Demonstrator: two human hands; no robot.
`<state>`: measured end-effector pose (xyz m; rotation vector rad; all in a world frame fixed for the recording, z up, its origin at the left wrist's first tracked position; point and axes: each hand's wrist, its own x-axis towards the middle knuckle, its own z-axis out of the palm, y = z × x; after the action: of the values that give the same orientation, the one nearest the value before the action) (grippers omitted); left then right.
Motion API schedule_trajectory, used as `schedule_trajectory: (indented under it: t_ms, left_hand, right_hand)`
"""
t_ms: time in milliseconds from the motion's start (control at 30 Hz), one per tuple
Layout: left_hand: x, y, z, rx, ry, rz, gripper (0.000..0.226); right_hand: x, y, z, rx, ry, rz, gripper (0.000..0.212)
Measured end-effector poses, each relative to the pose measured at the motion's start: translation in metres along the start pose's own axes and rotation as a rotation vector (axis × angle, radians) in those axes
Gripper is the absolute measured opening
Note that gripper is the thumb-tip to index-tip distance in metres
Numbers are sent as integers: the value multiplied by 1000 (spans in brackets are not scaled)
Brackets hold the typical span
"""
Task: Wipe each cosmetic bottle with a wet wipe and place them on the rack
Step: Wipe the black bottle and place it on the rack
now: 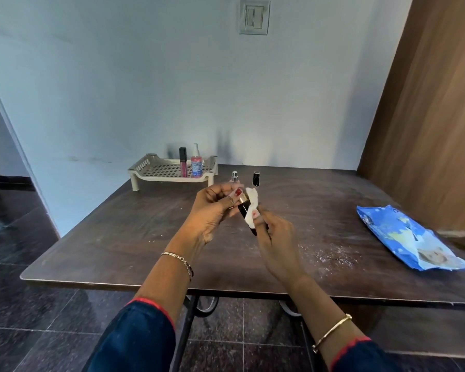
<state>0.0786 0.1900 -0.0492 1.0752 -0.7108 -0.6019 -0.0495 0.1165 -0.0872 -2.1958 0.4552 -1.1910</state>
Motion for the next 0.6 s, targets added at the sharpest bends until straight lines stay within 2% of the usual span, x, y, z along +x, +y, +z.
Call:
schedule_trajectory:
  t_ms: [200,433,600]
  left_hand:
    - [3,-1,-7,-19,-42,26,21]
    - [4,-2,2,43,-124,36,24]
    - [4,-1,4,0,-139,34,24]
  right_hand:
    - [-19,15,8,295,67,329,27]
    - [4,1,11,667,-6,448,23]
    - [15,0,11,762,-54,498,24]
